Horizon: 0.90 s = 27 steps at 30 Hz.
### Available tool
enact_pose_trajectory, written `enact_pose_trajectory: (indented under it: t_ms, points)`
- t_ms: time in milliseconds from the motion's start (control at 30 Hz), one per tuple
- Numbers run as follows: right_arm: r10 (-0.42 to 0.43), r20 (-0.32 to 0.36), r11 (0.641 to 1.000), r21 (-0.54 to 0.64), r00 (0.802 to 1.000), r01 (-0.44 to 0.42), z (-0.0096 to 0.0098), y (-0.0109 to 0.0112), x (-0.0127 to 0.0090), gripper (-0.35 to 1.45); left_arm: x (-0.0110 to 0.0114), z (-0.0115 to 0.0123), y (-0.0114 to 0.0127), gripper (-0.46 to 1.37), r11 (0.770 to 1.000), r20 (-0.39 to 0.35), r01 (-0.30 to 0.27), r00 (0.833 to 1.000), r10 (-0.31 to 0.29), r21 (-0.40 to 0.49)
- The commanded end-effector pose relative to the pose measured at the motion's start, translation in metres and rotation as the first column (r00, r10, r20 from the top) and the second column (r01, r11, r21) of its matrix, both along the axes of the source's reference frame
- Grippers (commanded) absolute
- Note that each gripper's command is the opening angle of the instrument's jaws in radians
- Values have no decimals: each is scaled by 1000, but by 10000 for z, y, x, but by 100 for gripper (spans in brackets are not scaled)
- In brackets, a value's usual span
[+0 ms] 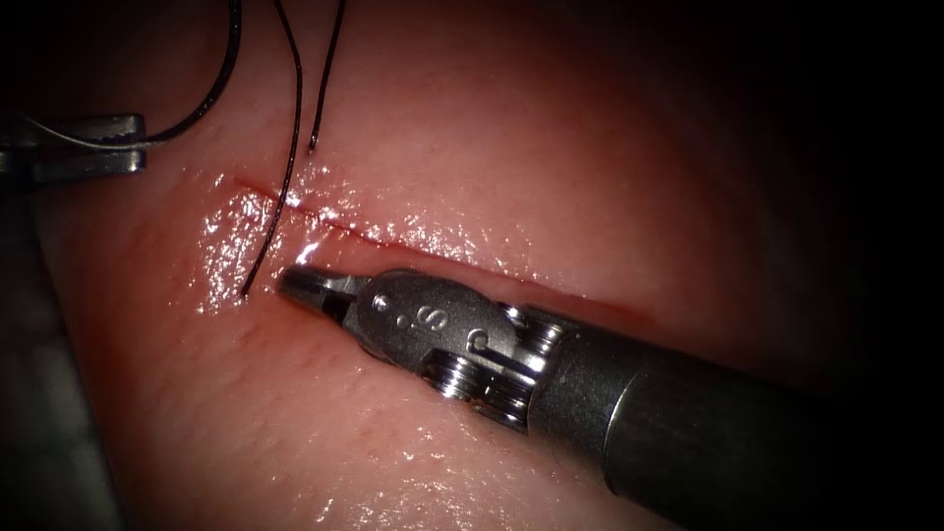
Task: Wound Closure
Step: Use the right gripper to pull the suture through the cut until a short tail remains on top
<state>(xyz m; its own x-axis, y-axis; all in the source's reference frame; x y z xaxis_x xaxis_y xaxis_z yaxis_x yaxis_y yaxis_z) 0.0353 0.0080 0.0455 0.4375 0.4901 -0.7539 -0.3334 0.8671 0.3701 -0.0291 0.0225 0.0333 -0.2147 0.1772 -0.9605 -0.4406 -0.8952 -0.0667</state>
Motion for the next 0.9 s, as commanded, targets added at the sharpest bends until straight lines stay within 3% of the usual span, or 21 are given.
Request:
enact_pose_trajectory:
  t_ms: [33,267,333,433,533,667,900]
  points:
    - [3,-1,1000,-3,1000,-3,-1,0,-1,-35,0,0,0,-35,1000,2,-3,1000,3,0]
    - [3,-1,1000,-2,1000,-3,-2,0,-2,-32,0,-2,2,-35,1000,1,-5,1000,5,-2]
    - [2,-2,1000,-1,1000,-2,-2,1,-3,-14,0,-3,2,-35,1000,0,-6,1000,6,-6]
    - [3,-4,1000,3,1000,-3,-3,0,-6,29,0,-5,4,-35,1000,-1,-9,1000,9,-3]
    - [26,-12,999,43,1000,-25,-4,0,-10,95,1,-6,6,-35,1000,-2,-12,1000,12,-6]
    - [85,-47,993,87,995,-81,-6,-2,-13,125,3,-6,7,-35,1000,-2,-12,1000,12,-12]
    - [124,-118,984,144,985,-107,-11,-4,-13,129,8,-8,8,-35,1000,2,-14,1000,14,-11]
